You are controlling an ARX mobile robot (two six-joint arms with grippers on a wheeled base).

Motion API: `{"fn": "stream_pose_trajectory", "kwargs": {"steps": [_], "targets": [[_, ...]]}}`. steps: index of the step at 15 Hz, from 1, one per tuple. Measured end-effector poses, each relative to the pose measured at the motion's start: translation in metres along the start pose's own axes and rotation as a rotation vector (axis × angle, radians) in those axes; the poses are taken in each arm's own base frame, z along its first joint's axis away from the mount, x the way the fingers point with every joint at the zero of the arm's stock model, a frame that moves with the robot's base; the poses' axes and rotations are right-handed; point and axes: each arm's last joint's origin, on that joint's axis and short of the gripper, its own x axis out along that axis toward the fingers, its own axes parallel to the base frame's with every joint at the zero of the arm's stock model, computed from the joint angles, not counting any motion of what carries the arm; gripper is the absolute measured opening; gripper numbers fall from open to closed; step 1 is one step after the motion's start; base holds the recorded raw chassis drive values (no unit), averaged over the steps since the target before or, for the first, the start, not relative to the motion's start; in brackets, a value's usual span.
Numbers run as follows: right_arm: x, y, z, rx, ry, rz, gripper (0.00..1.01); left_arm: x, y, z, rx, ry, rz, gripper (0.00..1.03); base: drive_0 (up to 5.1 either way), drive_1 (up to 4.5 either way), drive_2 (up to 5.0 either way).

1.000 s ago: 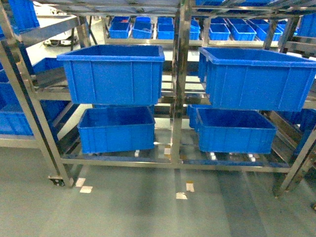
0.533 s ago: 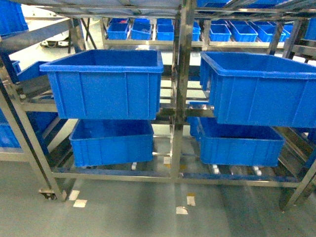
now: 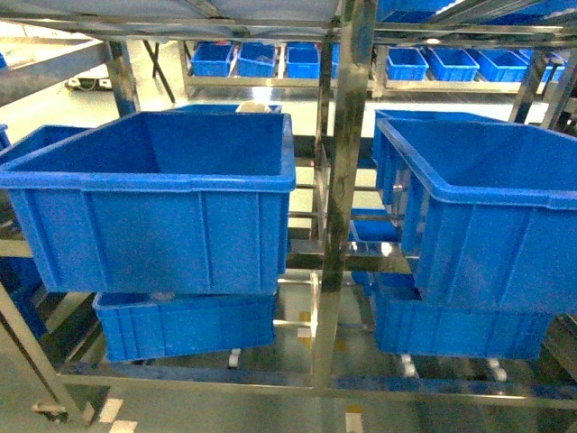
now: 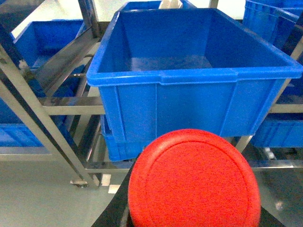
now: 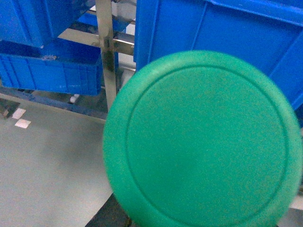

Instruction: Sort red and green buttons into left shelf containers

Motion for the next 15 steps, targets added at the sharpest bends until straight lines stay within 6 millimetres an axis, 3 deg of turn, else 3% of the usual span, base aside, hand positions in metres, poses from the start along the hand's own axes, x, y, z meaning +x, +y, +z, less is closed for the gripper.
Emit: {"fn": "stream_pose_trajectory", "kwargs": {"steps": [15], "targets": [[0.0,0.0,0.0,0.0,0.0,0.0,0.26,-0.0001,0.0,0.0,0.0,0.0,0.001,0.24,-0.1,4.25,-4.4]]}}
